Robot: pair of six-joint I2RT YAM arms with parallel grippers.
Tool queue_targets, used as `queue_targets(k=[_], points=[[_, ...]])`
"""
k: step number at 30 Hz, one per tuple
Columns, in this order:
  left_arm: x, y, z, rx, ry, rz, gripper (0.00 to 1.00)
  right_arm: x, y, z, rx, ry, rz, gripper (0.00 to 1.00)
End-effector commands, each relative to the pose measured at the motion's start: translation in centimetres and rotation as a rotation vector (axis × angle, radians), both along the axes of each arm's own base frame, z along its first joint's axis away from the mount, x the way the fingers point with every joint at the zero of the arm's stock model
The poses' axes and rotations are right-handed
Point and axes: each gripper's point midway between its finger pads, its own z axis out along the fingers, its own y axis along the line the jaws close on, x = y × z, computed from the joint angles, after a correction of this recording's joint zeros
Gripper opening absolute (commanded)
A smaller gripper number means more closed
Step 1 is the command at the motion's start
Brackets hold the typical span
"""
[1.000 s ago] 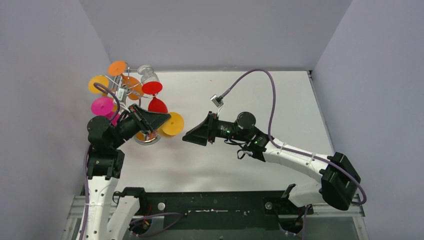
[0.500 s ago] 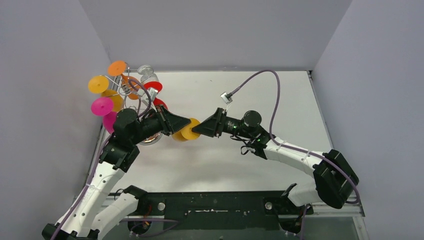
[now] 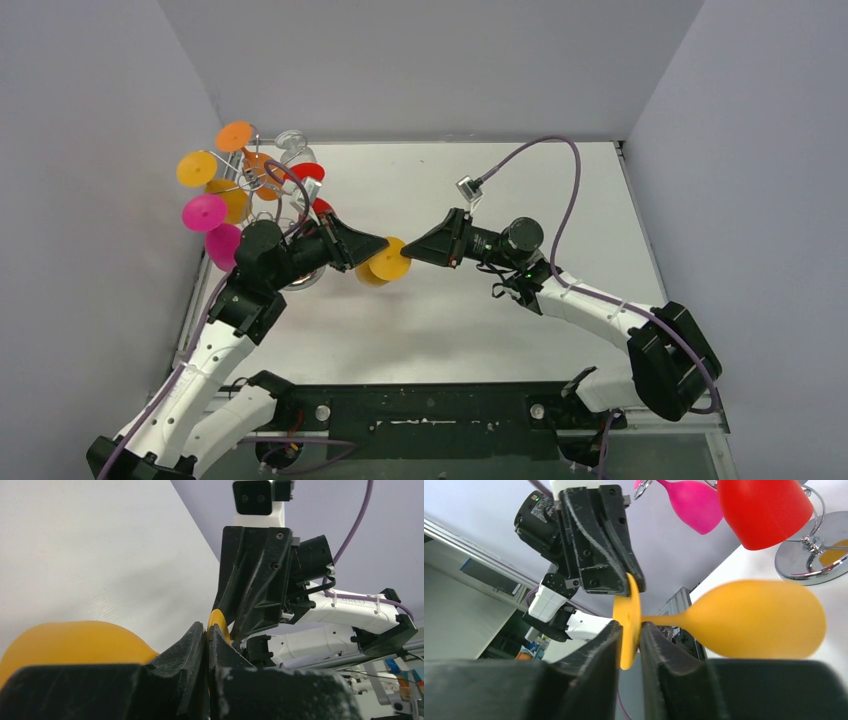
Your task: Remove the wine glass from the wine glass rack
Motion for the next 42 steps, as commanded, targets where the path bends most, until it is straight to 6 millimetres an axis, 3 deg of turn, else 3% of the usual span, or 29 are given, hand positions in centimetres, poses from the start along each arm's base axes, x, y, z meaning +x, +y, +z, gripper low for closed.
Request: queue_targets(k=[1,5,8,12,14,19,21,26,31,36,39,42], points=[[0.1,-0.2,2.6,-0.052,-0.098,-0.003,0.0,-1.3,-0.2,2.1,0.07,-0.096,0.066,0.16],[-0.1,-0.1,2.4,-0.063,-0.099,-0.001,0.0,-1.3,0.0,1.6,0.046,-0.115,0.074,0.11],[-0.3,-0.3,2.0,-0.086,-0.094,-0.014,0.0,-1.2,0.1,1.4,0.036,-0.122,0.075,0.0],[-0.5,-0.5,1.3,-0.084,-0.084,-0.035,0.03,-1.1,0.0,1.4,0.035,-0.136,0.067,0.0],[-0.7,-0.6,1.2,-0.071,-0.093,-0.048,0.21,-0.9,0.1,1.3,0.025,-0.143,0.056,0.0],[-1.1,0.1,0.0,0.064,-0.092,-0.052,0.5,1.0,-0.4,-0.1,-0.083,-0.207,-0.061,0.0],[-1.6,0.1,-0.7,0.1,-0.086,-0.085,0.55,1.6,-0.8,-0.3,-0.119,-0.252,-0.109,0.0],[-3.2,-0.7,-2.2,0.158,-0.079,-0.222,0.56,2.6,-2.2,-0.6,-0.191,-0.347,-0.209,0.0],[-3.7,-1.8,-2.4,0.082,-0.072,-0.286,0.52,0.8,-2.3,0.2,-0.182,-0.442,-0.124,0.0],[-3.6,-2.4,-0.7,-0.054,-0.123,-0.277,0.35,0.1,-2.3,0.4,-0.171,-0.461,-0.088,0.0],[-3.6,-2.5,-1.3,-0.033,-0.106,-0.293,0.22,0.0,-2.3,0.5,-0.166,-0.467,-0.091,0.0],[-3.8,-2.5,-1.7,0.002,-0.111,-0.303,0.19,-0.4,-2.2,0.8,-0.146,-0.463,-0.071,0.0]])
